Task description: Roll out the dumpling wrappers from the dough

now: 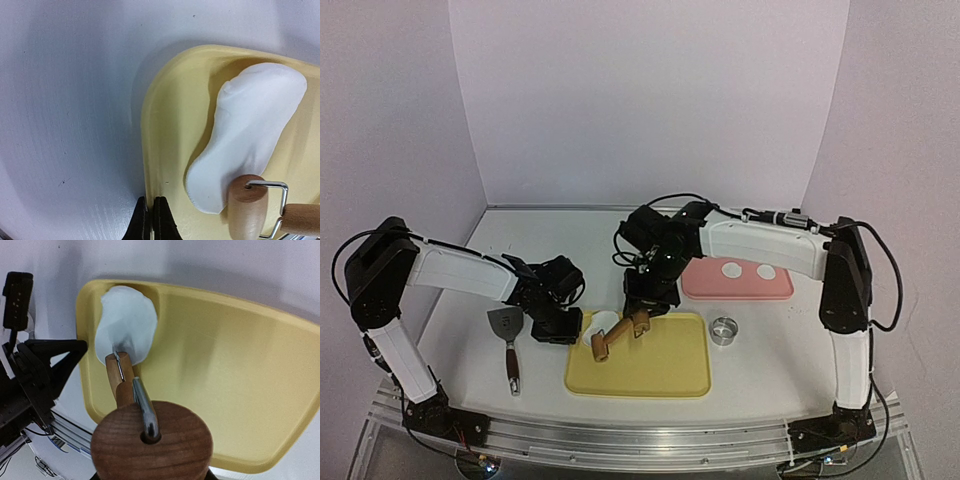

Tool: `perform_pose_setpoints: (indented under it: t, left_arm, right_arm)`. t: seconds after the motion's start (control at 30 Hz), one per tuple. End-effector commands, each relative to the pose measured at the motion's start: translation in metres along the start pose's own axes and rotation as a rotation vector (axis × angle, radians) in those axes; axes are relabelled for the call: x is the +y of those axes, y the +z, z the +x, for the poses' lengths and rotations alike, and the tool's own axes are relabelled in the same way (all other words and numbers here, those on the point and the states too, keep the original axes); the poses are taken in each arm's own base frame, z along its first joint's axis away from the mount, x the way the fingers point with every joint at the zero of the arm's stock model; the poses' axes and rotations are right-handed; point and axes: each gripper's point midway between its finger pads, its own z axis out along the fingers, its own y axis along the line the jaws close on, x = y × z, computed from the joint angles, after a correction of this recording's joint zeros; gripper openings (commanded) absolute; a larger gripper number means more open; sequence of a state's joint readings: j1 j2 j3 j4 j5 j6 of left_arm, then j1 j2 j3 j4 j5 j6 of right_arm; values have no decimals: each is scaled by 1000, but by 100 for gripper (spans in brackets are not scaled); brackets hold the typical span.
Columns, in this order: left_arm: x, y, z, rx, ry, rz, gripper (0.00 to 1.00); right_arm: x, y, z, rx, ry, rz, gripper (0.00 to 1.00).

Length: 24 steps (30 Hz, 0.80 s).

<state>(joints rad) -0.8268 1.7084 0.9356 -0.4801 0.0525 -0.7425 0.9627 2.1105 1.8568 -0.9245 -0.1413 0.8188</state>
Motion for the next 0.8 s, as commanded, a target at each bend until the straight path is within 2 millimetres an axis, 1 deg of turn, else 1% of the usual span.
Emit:
perform_pose_setpoints:
  t: [0.0,0.13,0.23,0.37,0.4,0.5,0.6,0.63,0.7,0.77]
  left_arm:
    - [0,-11,-7,-41,-29,-3,0]
    - [0,-11,-7,-39,-20,-1,0]
    - [-2,-14,-8,-42,-8,1,0]
    - [-3,-16,-9,-48,-5,9,0]
    - [-3,-16,-10,-48,-4,9,0]
    - [-5,-16,-9,-43,-2,16,0]
    - [-7,-17,-10,-45,-1,22,0]
    - [-6,-17,-10,-43,-1,21,0]
    - [-6,-17,-9,-43,0,21,0]
    - [-6,-17,-9,-41,1,19,0]
  right_arm:
    - [-68,-8,44,101,2,257,0]
    - [-72,-19,48,97,5,245,0]
    - [-66,-35,47,74,1,207,0]
    - [-45,-58,33,25,-3,121,0]
    - [-30,-70,24,-7,1,72,0]
    - [-14,-79,13,-39,6,17,0]
    - [6,-84,-2,-83,3,-45,0]
    - [7,-84,-4,-90,1,-49,0]
    - [13,-77,-13,-109,0,-49,0]
    - [17,-70,-16,-111,1,-48,0]
